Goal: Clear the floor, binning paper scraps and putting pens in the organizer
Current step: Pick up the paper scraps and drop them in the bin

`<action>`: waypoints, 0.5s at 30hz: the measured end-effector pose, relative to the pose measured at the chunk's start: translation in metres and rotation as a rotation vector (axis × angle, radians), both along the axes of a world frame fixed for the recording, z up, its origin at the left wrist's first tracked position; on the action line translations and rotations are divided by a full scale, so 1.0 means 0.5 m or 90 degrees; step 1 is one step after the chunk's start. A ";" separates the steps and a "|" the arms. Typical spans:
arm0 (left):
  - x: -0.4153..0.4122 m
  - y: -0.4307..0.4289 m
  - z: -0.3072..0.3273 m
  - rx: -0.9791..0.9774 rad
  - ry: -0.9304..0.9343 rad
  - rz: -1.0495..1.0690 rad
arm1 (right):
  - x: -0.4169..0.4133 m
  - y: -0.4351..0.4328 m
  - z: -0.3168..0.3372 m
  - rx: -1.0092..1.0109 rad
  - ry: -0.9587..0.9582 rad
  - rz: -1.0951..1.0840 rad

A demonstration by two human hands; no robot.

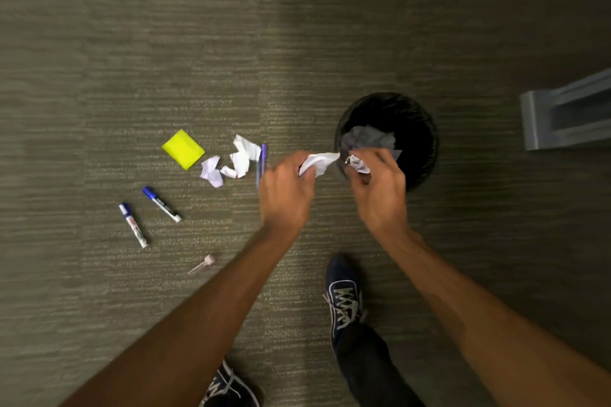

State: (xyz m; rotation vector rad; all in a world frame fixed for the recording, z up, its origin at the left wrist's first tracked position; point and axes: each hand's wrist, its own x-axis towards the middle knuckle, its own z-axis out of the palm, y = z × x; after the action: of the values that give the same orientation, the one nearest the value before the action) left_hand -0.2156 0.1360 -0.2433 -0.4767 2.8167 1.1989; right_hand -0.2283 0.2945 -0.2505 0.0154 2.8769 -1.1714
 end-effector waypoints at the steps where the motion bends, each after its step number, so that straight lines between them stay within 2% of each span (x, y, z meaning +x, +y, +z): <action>1: -0.016 0.026 0.007 0.000 -0.010 -0.017 | -0.009 0.026 0.005 0.003 -0.008 -0.019; 5: -0.083 0.118 0.004 0.064 -0.084 -0.067 | -0.055 0.111 -0.011 0.038 -0.069 -0.069; 15: -0.185 0.253 -0.135 0.024 -0.201 -0.126 | -0.142 0.210 -0.156 0.104 -0.193 -0.029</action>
State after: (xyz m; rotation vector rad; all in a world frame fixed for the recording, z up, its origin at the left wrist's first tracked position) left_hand -0.3080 0.2626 -0.3108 -0.3411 2.5029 1.0335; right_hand -0.2994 0.3992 -0.3287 0.2425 2.7034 -0.8513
